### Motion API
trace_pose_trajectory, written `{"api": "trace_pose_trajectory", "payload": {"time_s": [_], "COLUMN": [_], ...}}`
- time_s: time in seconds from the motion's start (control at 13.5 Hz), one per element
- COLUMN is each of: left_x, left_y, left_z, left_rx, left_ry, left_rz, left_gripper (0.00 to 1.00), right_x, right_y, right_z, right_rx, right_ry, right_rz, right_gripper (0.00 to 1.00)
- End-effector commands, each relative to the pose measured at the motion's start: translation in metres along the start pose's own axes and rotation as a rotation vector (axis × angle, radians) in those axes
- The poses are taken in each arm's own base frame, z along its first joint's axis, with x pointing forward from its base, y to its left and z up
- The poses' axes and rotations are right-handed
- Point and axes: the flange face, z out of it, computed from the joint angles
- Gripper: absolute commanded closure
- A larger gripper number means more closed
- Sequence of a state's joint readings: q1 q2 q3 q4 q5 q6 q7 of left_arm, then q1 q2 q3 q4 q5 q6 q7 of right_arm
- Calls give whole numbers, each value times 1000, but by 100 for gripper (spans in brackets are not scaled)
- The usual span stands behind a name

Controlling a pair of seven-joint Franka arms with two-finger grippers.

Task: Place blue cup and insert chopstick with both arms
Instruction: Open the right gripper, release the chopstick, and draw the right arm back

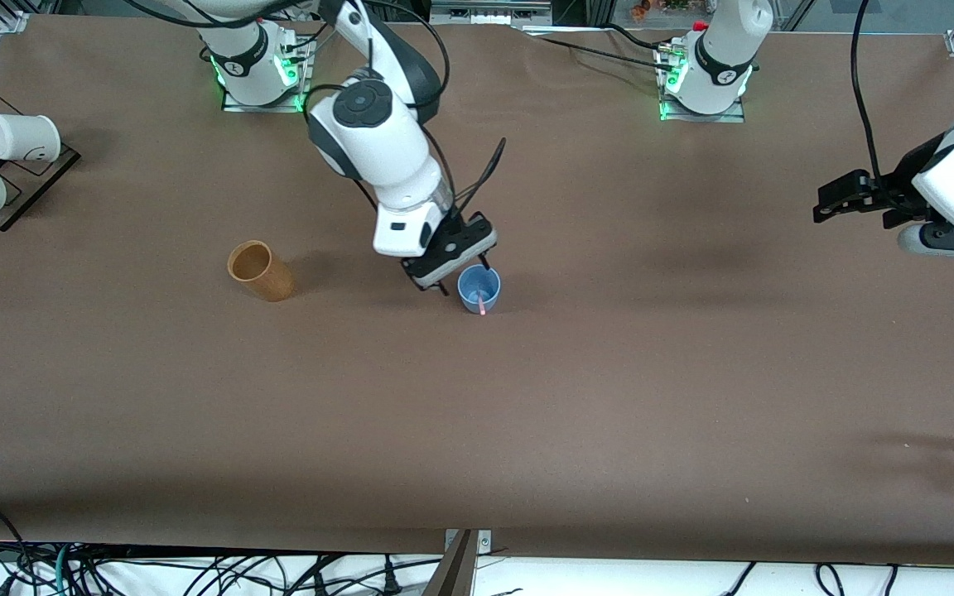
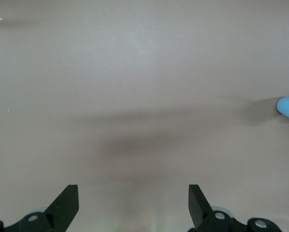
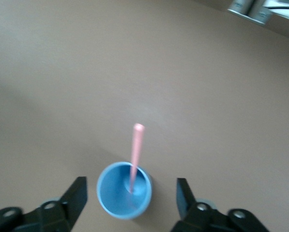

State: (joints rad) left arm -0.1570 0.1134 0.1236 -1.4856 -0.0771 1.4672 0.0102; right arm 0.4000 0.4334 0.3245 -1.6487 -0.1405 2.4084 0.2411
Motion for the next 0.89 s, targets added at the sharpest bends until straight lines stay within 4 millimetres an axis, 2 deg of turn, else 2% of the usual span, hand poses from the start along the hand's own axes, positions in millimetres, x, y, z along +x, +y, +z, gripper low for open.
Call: {"api": "trace_pose_trajectory", "payload": {"time_s": [0.0,0.22,0.44,0.59,0.81], "left_x": [-4,-1,1,1,5], "left_y": [3,3,3,5,4], "left_z": [0,4,-3,-4,2], "left_rx": [26,22,23,19,20], "left_ry": [5,-1,16,19,7], "left_rz": [1,-1,-1,-11,-15], "left_gripper": [0,0,0,0,0], "right_x": [-4,-27,-57,-79,-106], "right_y": [51,106,183,234,301], "right_z": [-82,-132,-175,-198,-230], "right_rx": [-80,-151,-205,-121,-102], "right_ry": [-74,-143,-191,-249,-254], "right_rz": [88,178,320,382,355], "right_gripper": [0,0,0,0,0]}}
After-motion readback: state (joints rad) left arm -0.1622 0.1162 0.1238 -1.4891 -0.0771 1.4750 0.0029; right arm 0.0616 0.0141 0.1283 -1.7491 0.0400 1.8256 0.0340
